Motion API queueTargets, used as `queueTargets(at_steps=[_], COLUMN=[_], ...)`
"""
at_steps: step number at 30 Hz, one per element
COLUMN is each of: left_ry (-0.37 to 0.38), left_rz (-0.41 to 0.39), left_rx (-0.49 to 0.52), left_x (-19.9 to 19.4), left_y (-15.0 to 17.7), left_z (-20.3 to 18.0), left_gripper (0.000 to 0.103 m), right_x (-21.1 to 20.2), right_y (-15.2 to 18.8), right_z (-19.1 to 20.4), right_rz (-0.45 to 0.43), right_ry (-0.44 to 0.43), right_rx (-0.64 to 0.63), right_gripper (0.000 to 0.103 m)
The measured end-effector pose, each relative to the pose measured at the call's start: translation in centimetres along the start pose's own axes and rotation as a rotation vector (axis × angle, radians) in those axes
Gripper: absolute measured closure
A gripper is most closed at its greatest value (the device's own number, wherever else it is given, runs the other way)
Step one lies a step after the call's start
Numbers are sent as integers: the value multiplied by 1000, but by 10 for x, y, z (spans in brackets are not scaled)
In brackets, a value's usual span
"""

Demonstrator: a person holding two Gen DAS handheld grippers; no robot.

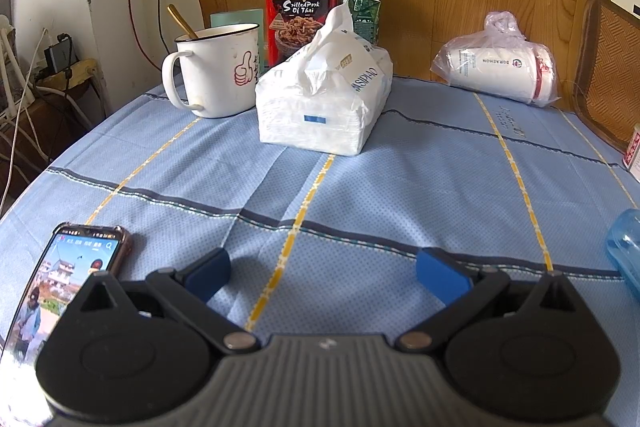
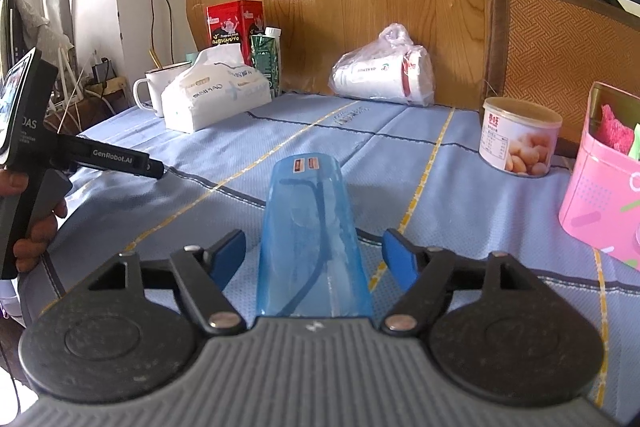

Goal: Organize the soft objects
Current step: 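Hold the blue case in the right tool above the table, then carry the blue case over the pink tin and open the right tool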

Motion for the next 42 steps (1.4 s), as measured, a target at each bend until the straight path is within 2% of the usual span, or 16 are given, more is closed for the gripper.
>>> queueTargets(at_steps=[23,32,33,34,35,42], left_ry=[-2,-10,-11,-13,-14,-19], left_rz=[0,1,1,1,1,19], left_rx=[0,7,8,8,9,9], left_x=[-1,0,0,0,0,0], left_y=[0,-1,-1,0,-1,-3], left_z=[0,-3,-3,-3,-3,-12], left_gripper=[0,0,0,0,0,0], right_x=[1,9,8,8,7,-11], right_y=[0,-2,-1,-1,0,14], right_z=[-4,-2,-3,-2,-2,-11], right_rz=[16,62,59,58,53,34], right_ry=[-3,-5,1,9,13,71], right_rx=[21,31,35,35,32,69], right_gripper=[23,22,24,39,45,45])
Point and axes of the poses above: each gripper's, at about its wrist camera, not at the fingertips, and x roughly the way its jaws point, z to its left, y to its underside, the point moved 2 cm from there along x, roughly the way its jaws point, and after that the axes turned 10 degrees about z, right-handed, at the moved point
